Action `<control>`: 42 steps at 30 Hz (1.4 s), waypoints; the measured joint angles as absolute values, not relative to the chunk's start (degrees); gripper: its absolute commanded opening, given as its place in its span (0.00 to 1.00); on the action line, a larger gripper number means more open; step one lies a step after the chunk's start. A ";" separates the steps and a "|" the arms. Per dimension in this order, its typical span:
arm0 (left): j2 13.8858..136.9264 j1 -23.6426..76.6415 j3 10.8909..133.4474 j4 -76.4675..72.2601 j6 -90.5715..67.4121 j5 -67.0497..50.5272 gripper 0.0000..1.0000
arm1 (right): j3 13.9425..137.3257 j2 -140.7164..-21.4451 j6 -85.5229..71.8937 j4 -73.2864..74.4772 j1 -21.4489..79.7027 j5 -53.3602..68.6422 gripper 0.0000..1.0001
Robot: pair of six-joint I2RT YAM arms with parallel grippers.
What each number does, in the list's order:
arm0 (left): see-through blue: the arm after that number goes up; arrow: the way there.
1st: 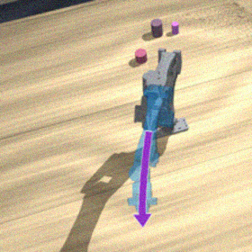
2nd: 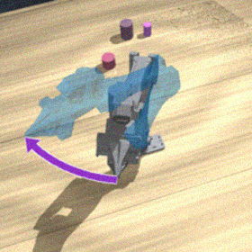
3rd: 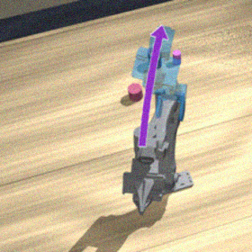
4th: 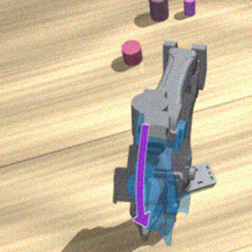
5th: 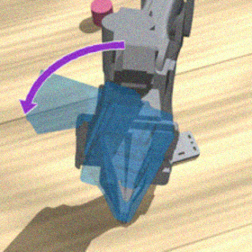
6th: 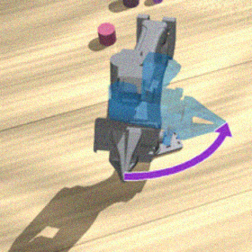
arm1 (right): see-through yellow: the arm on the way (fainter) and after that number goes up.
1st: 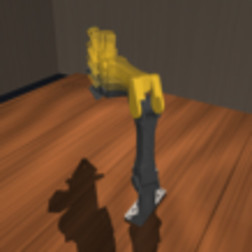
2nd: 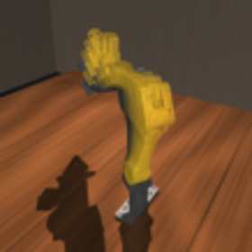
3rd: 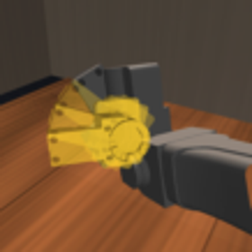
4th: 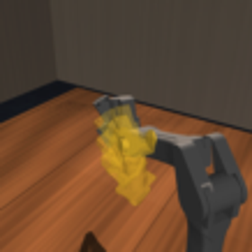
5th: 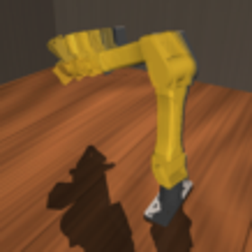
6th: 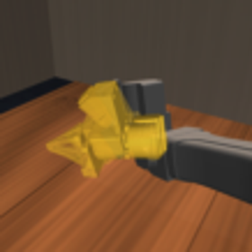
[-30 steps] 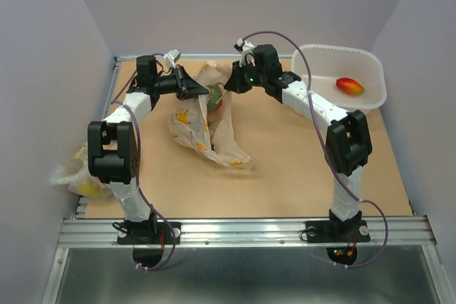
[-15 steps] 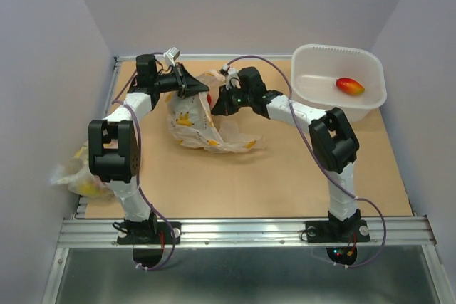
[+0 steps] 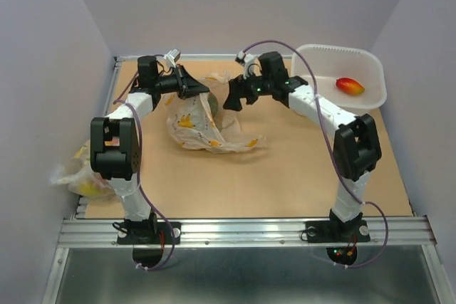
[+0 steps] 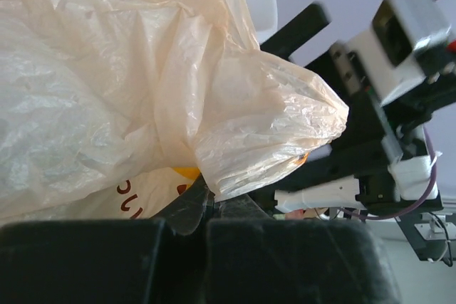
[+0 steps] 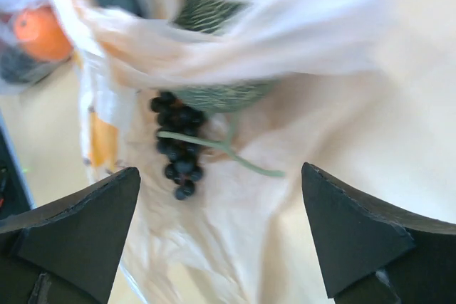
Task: Place the fake fruits into the plastic bag and tie a complex knot
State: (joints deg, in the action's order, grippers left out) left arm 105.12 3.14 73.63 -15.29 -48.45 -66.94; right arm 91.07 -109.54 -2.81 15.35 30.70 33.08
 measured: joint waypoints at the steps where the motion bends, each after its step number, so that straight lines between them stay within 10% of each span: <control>1: 105.19 3.09 73.63 -15.29 -48.34 -66.92 0.00 | 92.25 -108.84 -1.87 17.32 29.06 33.41 1.00; 18: 108.66 3.05 74.67 -9.52 -41.74 -63.16 0.00 | 123.50 -114.76 13.50 37.56 -9.74 20.36 1.00; 42: 112.20 3.31 79.70 -4.95 -38.37 -62.57 0.00 | 133.78 -143.90 32.12 44.91 -14.68 4.38 0.91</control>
State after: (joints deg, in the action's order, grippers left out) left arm 112.20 3.31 79.70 -4.95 -38.37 -62.57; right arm 133.78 -143.90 32.12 44.91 -14.68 4.38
